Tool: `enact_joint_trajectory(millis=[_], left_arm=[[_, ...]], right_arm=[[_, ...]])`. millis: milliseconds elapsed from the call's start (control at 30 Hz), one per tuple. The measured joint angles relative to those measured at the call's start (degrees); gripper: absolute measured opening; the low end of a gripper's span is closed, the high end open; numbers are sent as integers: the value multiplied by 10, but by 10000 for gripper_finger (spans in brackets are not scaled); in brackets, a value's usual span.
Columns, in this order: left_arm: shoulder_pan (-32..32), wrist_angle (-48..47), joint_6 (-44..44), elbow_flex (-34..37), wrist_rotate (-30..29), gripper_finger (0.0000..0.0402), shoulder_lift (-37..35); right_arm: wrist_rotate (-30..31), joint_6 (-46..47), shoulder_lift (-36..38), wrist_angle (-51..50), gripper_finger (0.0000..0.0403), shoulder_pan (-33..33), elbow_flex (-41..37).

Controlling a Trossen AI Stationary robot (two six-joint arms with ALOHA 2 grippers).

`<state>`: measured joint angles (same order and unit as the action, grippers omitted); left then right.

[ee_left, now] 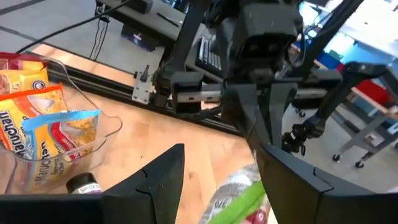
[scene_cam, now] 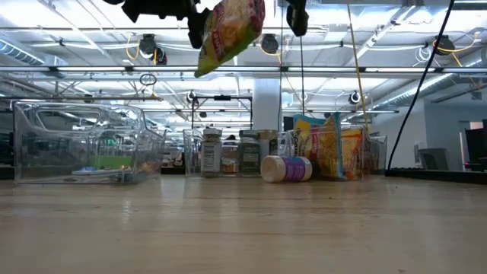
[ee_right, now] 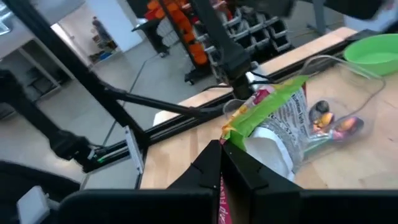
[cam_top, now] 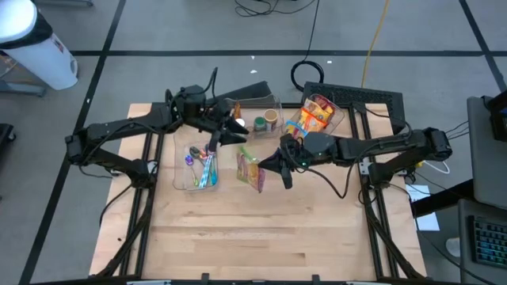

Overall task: Pick & Place Food Item
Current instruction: Put the green noodle pack into the right transparent bin

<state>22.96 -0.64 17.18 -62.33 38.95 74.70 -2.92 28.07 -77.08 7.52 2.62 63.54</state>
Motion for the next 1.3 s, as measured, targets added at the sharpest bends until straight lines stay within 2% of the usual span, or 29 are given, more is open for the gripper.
enact_joint_trajectory(millis=[467, 1000, 1133, 1200, 1300], left_arm=[[0, -41, -20, 0, 23, 209, 30], [0, -35, 6, 0, 142, 209, 46], [-1, -38, 13, 0, 154, 209, 46], [-1, -38, 13, 0, 154, 201, 46], [-1, -38, 12, 0, 154, 170, 46]], right_arm=[[-3, -9, 0, 50, 0, 0, 6], [-2, -18, 0, 41, 0, -12, 6], [-2, -18, 0, 42, 0, -18, 6], [-2, -18, 0, 42, 0, -22, 6], [-3, -18, 0, 42, 0, -24, 6]])
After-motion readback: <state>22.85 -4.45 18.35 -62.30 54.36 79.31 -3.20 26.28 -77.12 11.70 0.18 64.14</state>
